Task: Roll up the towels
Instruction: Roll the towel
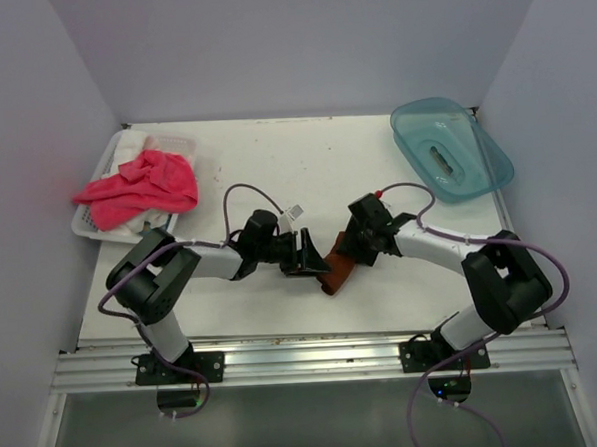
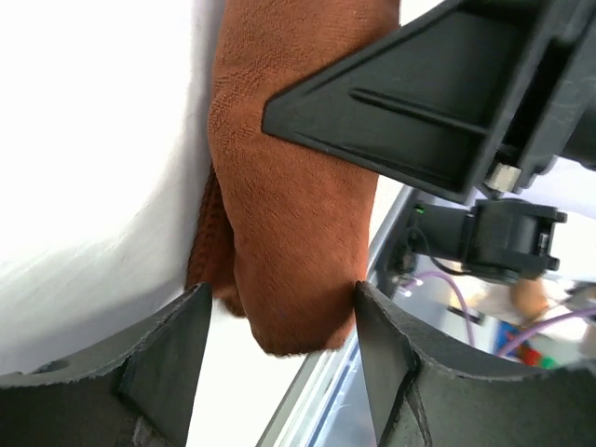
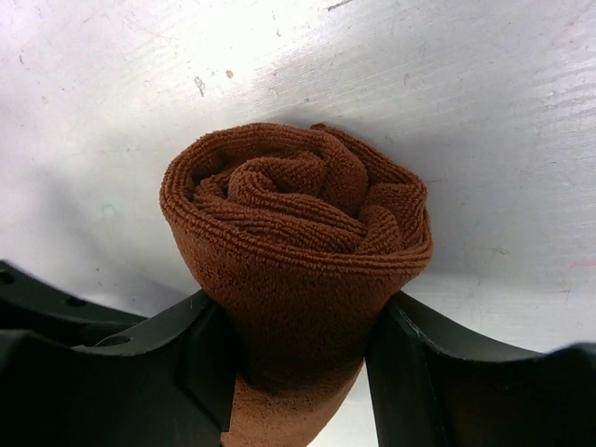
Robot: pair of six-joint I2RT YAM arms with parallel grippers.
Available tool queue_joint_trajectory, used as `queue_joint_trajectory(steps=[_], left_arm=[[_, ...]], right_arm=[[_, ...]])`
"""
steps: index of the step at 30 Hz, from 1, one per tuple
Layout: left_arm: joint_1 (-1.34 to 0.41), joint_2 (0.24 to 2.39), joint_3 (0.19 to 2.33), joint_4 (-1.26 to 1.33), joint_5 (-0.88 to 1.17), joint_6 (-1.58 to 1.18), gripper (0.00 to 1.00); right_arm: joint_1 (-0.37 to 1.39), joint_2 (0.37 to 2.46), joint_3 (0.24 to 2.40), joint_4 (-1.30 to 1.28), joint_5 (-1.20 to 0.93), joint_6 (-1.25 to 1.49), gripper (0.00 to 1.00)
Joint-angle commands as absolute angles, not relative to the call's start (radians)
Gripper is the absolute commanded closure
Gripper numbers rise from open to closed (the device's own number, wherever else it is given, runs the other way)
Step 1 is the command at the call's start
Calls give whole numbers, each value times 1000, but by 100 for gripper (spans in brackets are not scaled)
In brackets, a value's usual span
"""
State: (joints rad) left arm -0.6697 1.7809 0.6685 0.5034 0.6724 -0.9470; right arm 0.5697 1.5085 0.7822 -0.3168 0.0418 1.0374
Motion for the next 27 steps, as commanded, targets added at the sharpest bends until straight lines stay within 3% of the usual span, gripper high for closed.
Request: queue_joint_trajectory(steps=[1,8,16,27], left_arm=[[-670,1643,728,272,549,-761,34],[-753,1508,827,28,267,-462,34],[-955,1500,900,31,187,-264,30],[-1051,1569,899,75,29,-196,22]], right_arm=[[571,1557,824,-466,146,1008,55],[572,1592,896,-560,161,988,56],[572,1640,977,-618,137,951,56],[566,1651,1014,-638,94,934,53]])
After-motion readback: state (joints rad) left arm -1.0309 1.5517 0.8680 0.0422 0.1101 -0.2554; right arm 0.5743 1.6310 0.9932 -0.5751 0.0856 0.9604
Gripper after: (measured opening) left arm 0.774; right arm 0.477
